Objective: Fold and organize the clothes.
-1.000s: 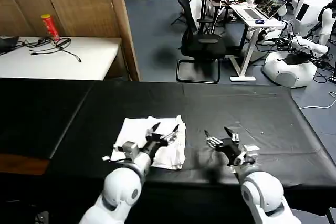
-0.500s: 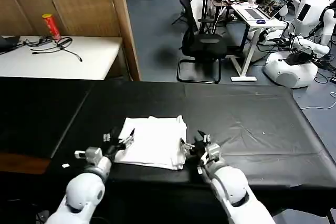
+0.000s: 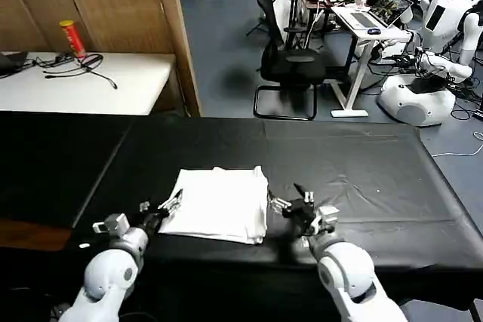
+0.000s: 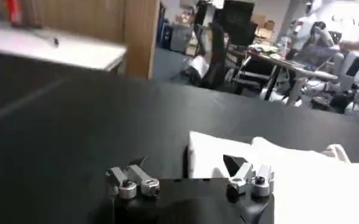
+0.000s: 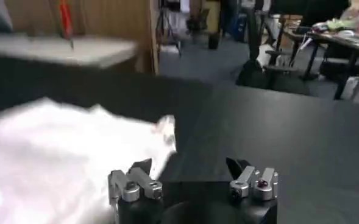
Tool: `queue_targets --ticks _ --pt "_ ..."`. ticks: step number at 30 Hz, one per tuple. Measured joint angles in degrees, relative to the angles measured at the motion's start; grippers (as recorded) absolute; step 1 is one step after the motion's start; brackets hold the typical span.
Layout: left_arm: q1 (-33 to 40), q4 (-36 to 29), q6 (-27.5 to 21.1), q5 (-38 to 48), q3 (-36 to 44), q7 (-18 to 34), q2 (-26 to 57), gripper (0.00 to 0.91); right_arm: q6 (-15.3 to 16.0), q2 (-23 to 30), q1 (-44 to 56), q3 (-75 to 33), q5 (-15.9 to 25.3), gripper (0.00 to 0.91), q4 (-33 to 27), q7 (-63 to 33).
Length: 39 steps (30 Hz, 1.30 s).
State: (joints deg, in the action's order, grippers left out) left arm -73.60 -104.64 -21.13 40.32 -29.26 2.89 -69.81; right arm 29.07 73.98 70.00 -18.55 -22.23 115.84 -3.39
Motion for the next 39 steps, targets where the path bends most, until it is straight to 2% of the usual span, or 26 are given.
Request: queue_targets --ticks 1,2,3,4,11,14,19,22,27,39 --pt "0.01 0.15 -0.01 0.69 -0.01 -0.12 -0.25 0.468 -0.02 0.00 0.10 -0.20 -0.24 0.878 0.22 -0.05" --pt "0.07 0.29 -0.04 1.33 0.00 -0.21 -0.50 0.156 -0.05 0.01 0.18 -0.35 -0.47 0.878 0.39 -0.09" --pt "0.17 0.54 -0.06 1.92 0.00 -0.31 -0.77 0.137 -0.11 0.05 0.30 -0.50 -0.63 0.878 0.63 -0.09" --pt "0.33 0.78 -0.09 2.52 0.00 -0.37 -0.98 0.000 -0.17 0.06 0.40 -0.59 -0.78 0.878 0.86 -0.09" --pt "0.72 1.47 -0.87 9.84 -0.86 0.68 -2.26 0.000 -1.04 0.12 0.89 -1.62 -1.08 0.878 1.27 -0.05" --pt "0.85 1.45 -0.96 10.32 -1.11 0.96 -2.56 0.000 -1.45 0.37 1.32 -1.94 -0.46 0.878 1.17 0.08" --pt "1.25 0.33 -0.91 4.48 -1.04 1.10 -1.69 0.000 -1.84 0.49 1.93 -2.64 0.70 0.878 1.14 0.16" --pt "1.66 -0.77 -2.33 -1.91 -1.25 3.01 -0.07 0.000 -1.92 0.37 2.21 -3.16 1.28 0.878 1.10 0.15" --pt "1.10 -3.82 -3.30 -8.86 -2.92 3.87 5.20 0.000 -1.88 0.24 2.44 -4.06 1.54 0.878 0.80 -0.13" --pt "-0.97 -8.56 -4.02 -8.19 -13.37 5.34 25.41 0.000 -1.89 1.25 2.37 -3.62 2.40 0.878 0.30 -0.21"
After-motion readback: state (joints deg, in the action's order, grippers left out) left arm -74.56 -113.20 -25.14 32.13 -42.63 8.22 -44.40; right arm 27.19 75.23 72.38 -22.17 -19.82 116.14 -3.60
